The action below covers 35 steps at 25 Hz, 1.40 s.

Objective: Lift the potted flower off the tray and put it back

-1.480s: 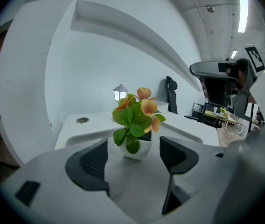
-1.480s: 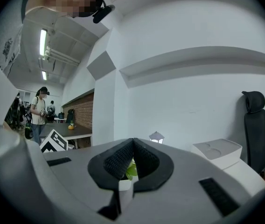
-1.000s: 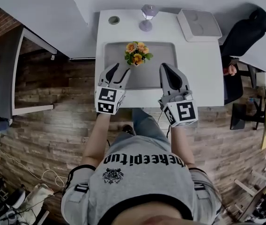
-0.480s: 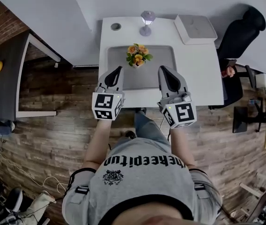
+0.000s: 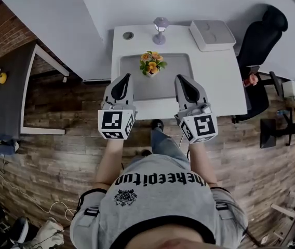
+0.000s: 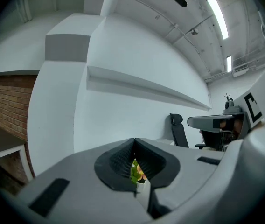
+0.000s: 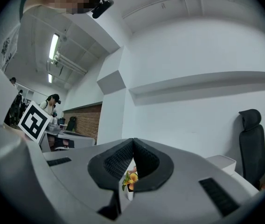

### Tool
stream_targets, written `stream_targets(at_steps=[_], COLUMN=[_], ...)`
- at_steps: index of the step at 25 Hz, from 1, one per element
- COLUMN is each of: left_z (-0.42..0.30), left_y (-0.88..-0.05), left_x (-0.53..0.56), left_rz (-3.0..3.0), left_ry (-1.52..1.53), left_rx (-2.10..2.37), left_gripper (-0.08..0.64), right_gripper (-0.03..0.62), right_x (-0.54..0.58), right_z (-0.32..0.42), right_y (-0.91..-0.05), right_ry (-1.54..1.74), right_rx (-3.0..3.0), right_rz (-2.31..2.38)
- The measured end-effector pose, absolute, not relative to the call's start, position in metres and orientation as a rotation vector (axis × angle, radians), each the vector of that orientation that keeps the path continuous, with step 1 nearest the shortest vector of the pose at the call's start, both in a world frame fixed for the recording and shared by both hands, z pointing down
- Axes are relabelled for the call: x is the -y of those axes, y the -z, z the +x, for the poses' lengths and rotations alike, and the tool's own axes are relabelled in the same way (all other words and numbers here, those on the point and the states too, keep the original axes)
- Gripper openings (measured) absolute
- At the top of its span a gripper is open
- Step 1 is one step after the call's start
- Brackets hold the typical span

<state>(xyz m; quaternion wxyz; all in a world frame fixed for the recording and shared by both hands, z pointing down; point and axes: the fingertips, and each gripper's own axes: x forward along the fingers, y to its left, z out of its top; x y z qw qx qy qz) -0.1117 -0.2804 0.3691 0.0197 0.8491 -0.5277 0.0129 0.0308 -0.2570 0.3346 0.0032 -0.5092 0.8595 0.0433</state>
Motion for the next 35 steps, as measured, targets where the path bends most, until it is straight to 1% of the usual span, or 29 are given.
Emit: stream_targets(at_steps=[15,35], left_z=[-0.141,-0.144], left_y=[-0.323,-0.306], left_x=[0.235,0.183], left_rz=[2.631,2.637], left_ry=[0.108,0.171], left_rx=[1.788,1.835], left_gripper=[0.005,0.005], right_gripper=[0.003,0.003], right_x=[0.217,0.164], right_z=[0.043,0.066], right_y=[-0.308,-0.291], right_ry=[-0.239,-0.307], right_rx=[-2.607,-2.501], right_rz=[-1.658,-1.741])
